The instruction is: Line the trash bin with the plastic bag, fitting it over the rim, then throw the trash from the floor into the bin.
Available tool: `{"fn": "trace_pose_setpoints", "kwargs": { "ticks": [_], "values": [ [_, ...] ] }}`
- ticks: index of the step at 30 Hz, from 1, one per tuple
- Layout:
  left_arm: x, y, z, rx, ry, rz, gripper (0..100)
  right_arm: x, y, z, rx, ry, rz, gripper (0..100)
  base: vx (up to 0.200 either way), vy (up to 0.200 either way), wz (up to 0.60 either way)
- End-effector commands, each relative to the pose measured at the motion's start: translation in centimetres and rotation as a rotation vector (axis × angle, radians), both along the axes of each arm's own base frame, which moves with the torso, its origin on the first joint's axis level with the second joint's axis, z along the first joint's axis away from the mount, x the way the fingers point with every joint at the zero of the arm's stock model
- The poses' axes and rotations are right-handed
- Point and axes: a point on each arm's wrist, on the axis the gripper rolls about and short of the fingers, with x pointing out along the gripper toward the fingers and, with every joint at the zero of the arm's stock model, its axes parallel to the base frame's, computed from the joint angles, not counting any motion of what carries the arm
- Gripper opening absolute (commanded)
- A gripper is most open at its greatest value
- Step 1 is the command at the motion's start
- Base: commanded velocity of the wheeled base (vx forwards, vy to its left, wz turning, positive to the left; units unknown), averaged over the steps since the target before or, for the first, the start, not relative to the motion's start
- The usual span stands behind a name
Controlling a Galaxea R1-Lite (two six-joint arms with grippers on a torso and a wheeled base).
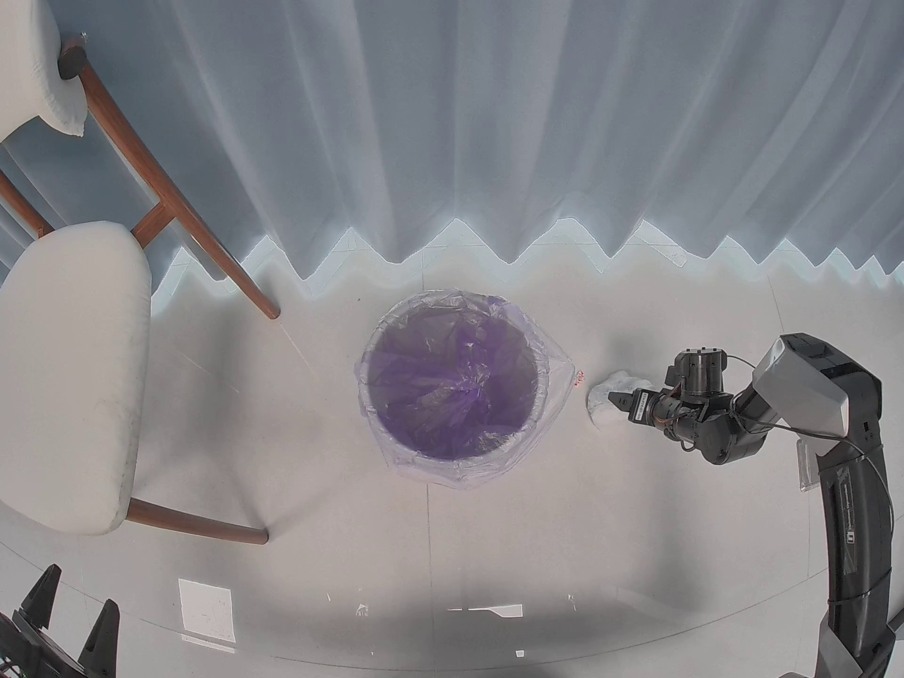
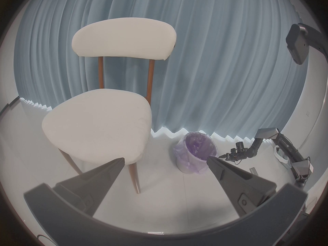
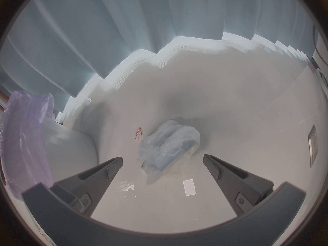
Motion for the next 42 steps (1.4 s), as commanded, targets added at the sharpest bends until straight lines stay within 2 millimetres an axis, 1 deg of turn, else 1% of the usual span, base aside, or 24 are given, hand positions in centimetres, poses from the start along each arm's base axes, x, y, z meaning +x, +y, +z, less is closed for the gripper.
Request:
{"fn": "trace_pose_setpoints", "kwargs": {
  "ticks": [1,10,11,17,20,21,22,23,25,26,27,28,29,30,31,32,33,34,35,36,37,38,41,42],
  "values": [
    [0.0,0.0,-0.5,-0.001,-0.001,0.013,100,0.4,-0.1,-2.1,-0.002,0.025,-0.005,100,0.000,0.000,0.00],
    [0.0,0.0,-0.5,0.005,-0.002,0.008,100,2.2,-0.4,-3.3,-0.018,-0.008,-0.034,100,0.000,0.000,0.00],
    [0.0,0.0,-0.5,0.005,-0.002,0.010,100,2.2,-0.4,-3.3,-0.018,-0.010,-0.034,0,0.000,0.000,0.00],
    [0.0,0.0,-0.5,0.014,-0.001,0.003,100,2.0,-0.7,-2.1,0.003,-0.027,-0.057,0,0.000,0.000,0.00],
    [0.0,0.0,-0.5,0.016,-0.003,0.003,100,1.3,-1.1,1.4,0.029,-0.067,-0.079,0,0.000,0.000,0.00],
    [0.0,0.0,-0.5,0.016,-0.003,0.003,100,1.3,-1.1,1.4,0.029,-0.067,-0.079,0,0.000,0.000,0.00],
    [0.0,0.0,-0.5,0.016,-0.003,0.003,100,0.2,-1.0,3.5,0.052,-0.078,-0.091,0,0.000,0.000,0.00],
    [0.0,0.0,-0.5,0.014,-0.003,0.004,100,-0.1,-1.0,4.1,0.056,-0.081,-0.093,0,0.000,0.000,0.00],
    [0.0,0.0,-0.5,0.014,-0.003,0.004,100,-3.1,-0.8,7.7,0.079,-0.093,-0.097,0,0.000,0.000,0.00],
    [0.0,0.0,-0.5,0.016,-0.003,0.003,100,-4.5,-0.7,8.7,0.084,-0.089,-0.094,0,0.000,0.000,0.00],
    [0.0,0.0,-0.5,0.016,-0.003,0.004,100,-4.9,-0.6,9.0,0.085,-0.089,-0.091,0,0.000,0.000,0.00],
    [0.0,0.0,-0.5,0.016,-0.004,0.003,100,-7.1,-0.3,10.0,0.088,-0.084,-0.076,0,0.000,0.000,0.00],
    [0.0,0.0,-0.5,0.016,-0.004,0.003,100,-10.1,0.0,11.0,0.095,-0.077,-0.044,0,0.000,0.000,0.00],
    [0.0,0.0,-0.5,0.016,-0.004,0.004,100,-10.5,0.1,11.1,0.097,-0.077,-0.040,0,0.000,0.000,0.00],
    [0.0,0.0,-0.5,0.016,-0.006,0.004,100,-14.7,0.5,11.8,0.104,-0.071,0.013,0,0.000,0.000,0.00],
    [0.0,0.0,-0.5,0.017,-0.006,0.003,100,-15.7,0.6,11.9,0.101,-0.068,0.023,0,0.000,0.000,0.00],
    [0.0,0.0,-0.5,0.019,-0.008,0.003,100,-18.6,0.8,12.1,0.082,-0.067,0.061,0,0.000,0.000,0.00],
    [0.0,0.0,-0.5,0.022,-0.008,0.004,100,-20.2,0.9,12.0,0.064,-0.066,0.082,0,0.000,0.000,0.00],
    [0.0,0.0,-0.5,0.022,-0.008,0.001,100,-20.6,0.9,12.0,0.055,-0.071,0.088,0,0.000,0.000,0.00],
    [0.0,0.0,-0.5,0.025,-0.009,0.001,100,-23.0,1.1,11.8,0.010,-0.076,0.118,0,0.000,0.000,0.00],
    [0.0,0.0,-0.5,0.026,-0.009,0.001,100,-23.4,1.1,11.8,0.001,-0.079,0.124,0,0.000,0.000,0.00],
    [0.0,0.0,-0.5,0.028,-0.009,0.001,100,-25.0,1.5,11.5,-0.035,-0.093,0.155,0,0.000,0.000,0.00],
    [0.0,0.0,-0.5,0.028,-0.009,0.000,100,-27.8,2.0,10.6,-0.061,-0.122,0.191,0,0.000,0.000,0.00],
    [0.0,0.0,-0.5,0.028,-0.009,0.000,100,-28.0,2.1,10.6,-0.062,-0.129,0.195,0,0.000,0.000,0.00]
  ]
}}
